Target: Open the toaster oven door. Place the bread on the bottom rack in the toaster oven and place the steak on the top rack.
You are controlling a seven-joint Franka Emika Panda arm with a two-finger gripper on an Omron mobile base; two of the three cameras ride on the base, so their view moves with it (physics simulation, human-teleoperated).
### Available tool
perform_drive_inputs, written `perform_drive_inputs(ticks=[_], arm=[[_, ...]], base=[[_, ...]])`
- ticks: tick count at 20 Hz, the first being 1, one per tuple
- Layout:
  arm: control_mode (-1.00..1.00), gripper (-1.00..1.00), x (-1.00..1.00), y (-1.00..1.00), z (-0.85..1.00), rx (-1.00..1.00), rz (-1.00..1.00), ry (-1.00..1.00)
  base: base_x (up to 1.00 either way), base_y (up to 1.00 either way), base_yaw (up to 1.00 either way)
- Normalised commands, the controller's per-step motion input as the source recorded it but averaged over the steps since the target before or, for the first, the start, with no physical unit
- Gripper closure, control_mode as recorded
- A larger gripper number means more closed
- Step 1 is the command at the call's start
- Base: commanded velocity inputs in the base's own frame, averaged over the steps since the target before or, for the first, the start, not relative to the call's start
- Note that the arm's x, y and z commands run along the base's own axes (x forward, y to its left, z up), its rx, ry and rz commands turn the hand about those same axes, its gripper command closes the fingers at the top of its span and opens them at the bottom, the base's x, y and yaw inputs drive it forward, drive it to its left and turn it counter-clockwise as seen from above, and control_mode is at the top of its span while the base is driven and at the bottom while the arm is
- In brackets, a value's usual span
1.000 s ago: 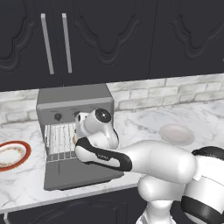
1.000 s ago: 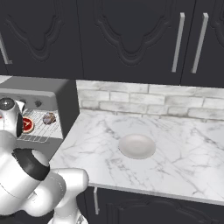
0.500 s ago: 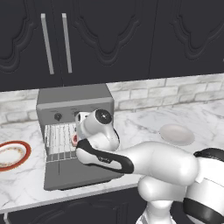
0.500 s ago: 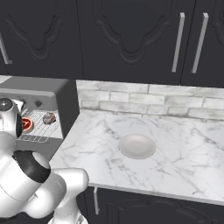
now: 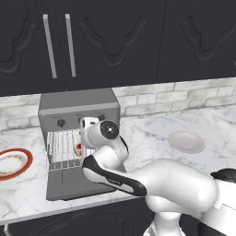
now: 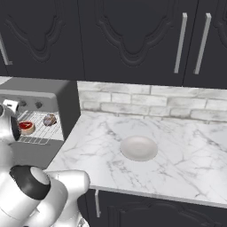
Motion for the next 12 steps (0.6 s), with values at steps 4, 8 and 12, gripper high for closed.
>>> perform_drive_inputs(ticks=[4,8,12], arm=[[-1.00,-1.00,-0.56,0.09,0.00,0.00,-0.56,-0.04],[-1.00,-1.00,-0.51,0.07,0.01,0.03,-0.57,0.00],[-1.00,-1.00,-0.39,0.01,0.03,0.12,-0.55,0.05]], base=[[0.00,0.00,0.00],[0.00,0.00,0.00],[0.00,0.00,0.00]])
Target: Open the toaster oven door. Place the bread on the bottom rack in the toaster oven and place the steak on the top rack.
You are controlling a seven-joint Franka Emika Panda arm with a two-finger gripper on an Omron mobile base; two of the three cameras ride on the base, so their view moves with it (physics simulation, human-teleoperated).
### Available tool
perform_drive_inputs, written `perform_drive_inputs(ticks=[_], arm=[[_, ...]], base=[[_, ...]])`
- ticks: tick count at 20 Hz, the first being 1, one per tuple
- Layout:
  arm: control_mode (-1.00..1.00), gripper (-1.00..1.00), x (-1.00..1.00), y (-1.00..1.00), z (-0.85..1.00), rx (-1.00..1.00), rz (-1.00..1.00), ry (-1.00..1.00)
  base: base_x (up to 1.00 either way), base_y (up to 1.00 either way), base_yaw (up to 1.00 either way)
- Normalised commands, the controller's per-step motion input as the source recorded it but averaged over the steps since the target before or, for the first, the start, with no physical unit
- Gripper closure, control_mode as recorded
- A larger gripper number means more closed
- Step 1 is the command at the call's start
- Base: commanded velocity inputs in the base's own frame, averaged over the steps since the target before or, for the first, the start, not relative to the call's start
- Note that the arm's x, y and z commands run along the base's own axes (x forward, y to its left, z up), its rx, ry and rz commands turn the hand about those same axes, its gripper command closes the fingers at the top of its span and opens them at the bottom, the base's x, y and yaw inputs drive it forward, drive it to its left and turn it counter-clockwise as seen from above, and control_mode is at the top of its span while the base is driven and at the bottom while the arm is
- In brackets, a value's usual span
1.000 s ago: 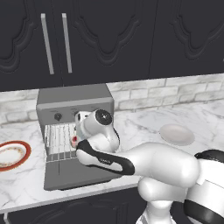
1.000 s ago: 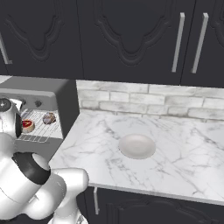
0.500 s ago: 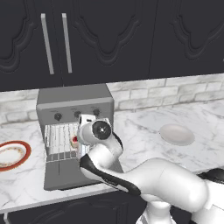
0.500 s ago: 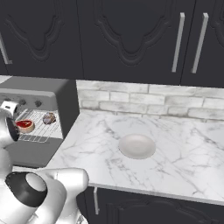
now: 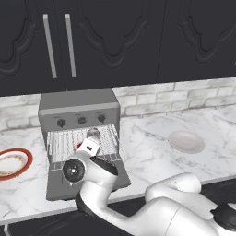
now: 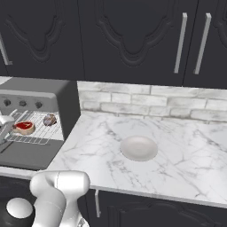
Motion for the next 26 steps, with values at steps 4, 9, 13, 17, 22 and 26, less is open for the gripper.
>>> perform_drive_inputs(ticks=[4,9,13,17,22,26], arm=[[-1.00,-1.00,-0.25,-0.05,0.00,0.19,-0.56,0.20],[-1.00,-1.00,-0.28,-0.02,-0.05,0.30,-0.47,0.22],[-1.00,-1.00,-0.16,-0.04,-0.40,0.22,-0.41,0.03],[-1.00,-1.00,-0.03,-0.08,-0.56,0.20,-0.36,0.00],[-1.00,-1.00,0.11,-0.09,-0.44,0.19,-0.31,0.00],[-1.00,-1.00,0.17,-0.12,-0.37,0.21,-0.17,0.00]], base=[[0.00,0.00,0.00],[0.00,0.00,0.00],[0.00,0.00,0.00],[0.00,0.00,0.00],[0.00,0.00,0.00],[0.00,0.00,0.00]])
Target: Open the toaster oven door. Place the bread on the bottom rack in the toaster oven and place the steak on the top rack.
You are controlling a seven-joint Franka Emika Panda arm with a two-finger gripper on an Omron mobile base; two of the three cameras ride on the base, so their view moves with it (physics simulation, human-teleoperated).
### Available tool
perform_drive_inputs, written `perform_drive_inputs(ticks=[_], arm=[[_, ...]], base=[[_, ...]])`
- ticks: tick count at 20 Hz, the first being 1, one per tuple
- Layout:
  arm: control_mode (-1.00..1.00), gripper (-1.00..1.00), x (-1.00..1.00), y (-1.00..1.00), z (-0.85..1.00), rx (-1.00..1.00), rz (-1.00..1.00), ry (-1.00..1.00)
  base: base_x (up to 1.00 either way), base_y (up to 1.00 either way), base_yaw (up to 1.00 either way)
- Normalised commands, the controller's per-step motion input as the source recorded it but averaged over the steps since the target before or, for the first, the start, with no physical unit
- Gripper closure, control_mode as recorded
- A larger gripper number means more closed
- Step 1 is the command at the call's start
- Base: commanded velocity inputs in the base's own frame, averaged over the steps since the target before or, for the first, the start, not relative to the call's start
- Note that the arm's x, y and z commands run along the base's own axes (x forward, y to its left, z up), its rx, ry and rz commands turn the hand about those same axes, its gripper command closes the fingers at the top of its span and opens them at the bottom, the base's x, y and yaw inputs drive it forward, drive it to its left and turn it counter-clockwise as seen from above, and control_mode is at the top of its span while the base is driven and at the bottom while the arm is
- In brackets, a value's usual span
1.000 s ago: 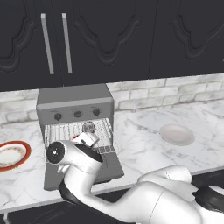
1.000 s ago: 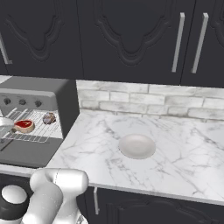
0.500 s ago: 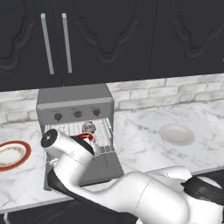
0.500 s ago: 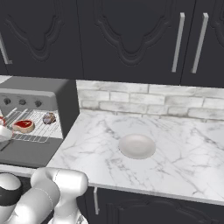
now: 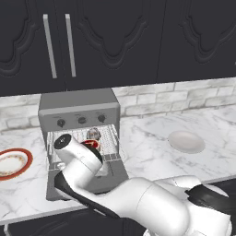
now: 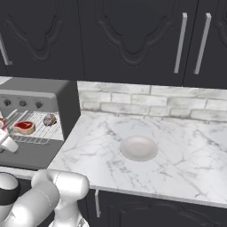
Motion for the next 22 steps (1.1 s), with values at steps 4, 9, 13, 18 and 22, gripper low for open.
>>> perform_drive_inputs(ticks=[4,9,13,18,22], arm=[[-1.00,-1.00,0.25,-0.10,-0.36,0.21,-0.11,0.00],[-1.00,-1.00,0.31,-0.12,-0.27,0.19,-0.07,0.00],[-1.00,-1.00,0.34,-0.05,-0.07,0.17,-0.07,0.03],[-1.00,-1.00,0.34,0.00,0.00,0.11,-0.07,0.08],[-1.00,-1.00,0.38,0.00,0.02,0.03,-0.04,0.08]], base=[[0.00,0.00,0.00],[0.00,0.00,0.00],[0.00,0.00,0.00],[0.00,0.00,0.00],[0.00,0.00,0.00]])
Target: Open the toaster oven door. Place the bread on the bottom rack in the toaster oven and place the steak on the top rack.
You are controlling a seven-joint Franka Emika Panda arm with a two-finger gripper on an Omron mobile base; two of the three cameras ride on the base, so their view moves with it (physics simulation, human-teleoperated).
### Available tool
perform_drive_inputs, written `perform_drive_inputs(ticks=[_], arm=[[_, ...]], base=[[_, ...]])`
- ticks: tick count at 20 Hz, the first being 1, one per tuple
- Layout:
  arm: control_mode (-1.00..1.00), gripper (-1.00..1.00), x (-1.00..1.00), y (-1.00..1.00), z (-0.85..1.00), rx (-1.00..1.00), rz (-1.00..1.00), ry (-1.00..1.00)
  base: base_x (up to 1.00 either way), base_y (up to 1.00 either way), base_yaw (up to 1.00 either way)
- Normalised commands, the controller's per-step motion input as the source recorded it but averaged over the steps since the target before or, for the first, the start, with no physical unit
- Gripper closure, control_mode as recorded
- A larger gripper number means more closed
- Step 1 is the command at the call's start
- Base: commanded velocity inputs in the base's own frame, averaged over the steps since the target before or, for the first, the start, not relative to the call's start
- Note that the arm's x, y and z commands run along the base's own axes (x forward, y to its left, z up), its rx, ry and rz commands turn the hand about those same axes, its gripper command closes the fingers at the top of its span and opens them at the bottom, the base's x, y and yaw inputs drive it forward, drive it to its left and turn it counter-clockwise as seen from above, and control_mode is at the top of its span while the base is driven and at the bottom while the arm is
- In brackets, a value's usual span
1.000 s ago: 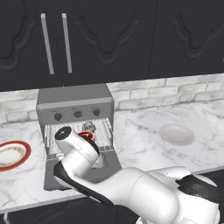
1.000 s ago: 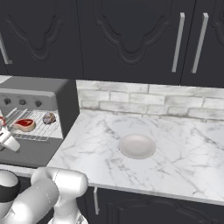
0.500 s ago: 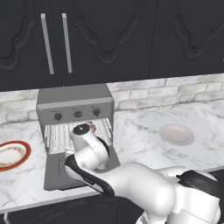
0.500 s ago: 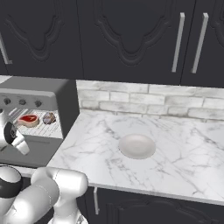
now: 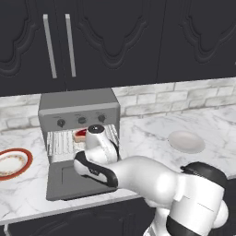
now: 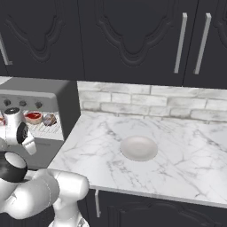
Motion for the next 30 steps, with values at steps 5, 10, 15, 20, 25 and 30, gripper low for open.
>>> perform_drive_inputs(ticks=[5,10,15,20,25,30], arm=[[-1.00,-1.00,0.40,0.00,0.03,0.00,-0.04,0.04],[-1.00,-1.00,0.41,0.00,0.03,0.00,-0.05,0.06],[-1.00,-1.00,0.32,0.03,0.00,0.00,-0.06,0.05],[-1.00,-1.00,0.32,0.09,0.00,0.00,-0.06,0.00],[-1.00,-1.00,0.24,0.11,0.00,0.00,-0.05,0.00],[-1.00,-1.00,0.22,0.08,0.00,0.00,-0.05,0.00]], base=[[0.00,0.00,0.00],[0.00,0.00,0.00],[0.00,0.00,0.00],[0.00,0.00,0.00],[0.00,0.00,0.00],[0.00,0.00,0.00]])
